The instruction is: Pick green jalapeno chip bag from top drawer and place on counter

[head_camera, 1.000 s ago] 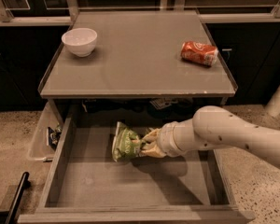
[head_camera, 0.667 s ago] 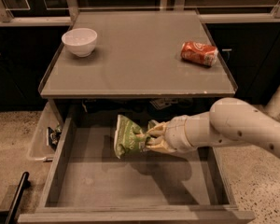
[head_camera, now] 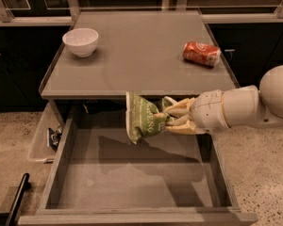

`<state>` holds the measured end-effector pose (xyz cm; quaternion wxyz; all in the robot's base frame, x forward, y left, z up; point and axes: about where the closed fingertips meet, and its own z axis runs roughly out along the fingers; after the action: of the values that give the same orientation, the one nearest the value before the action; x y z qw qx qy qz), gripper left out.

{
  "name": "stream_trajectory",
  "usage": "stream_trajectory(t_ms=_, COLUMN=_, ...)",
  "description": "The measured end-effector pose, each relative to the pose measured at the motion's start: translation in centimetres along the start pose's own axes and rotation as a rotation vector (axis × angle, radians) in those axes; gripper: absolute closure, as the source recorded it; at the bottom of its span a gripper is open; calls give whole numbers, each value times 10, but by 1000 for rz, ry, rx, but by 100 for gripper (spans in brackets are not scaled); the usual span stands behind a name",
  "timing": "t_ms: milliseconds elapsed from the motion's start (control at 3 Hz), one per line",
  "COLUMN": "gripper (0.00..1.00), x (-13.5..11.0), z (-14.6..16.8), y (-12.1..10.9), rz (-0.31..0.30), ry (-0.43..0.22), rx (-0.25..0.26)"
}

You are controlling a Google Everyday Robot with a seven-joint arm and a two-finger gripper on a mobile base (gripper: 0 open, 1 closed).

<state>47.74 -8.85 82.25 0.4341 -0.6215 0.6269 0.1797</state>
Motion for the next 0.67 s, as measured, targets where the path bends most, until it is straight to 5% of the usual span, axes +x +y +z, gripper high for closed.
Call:
stream_trajectory(t_ms=333, gripper=100, x=-2, z=4, y=-1, rz=-8, ry=1, rx=-10)
stream_trajectory(t_ms=667, gripper=100, x=-8, z=20, y=-26, rz=-36, ry=-7, rx=-35)
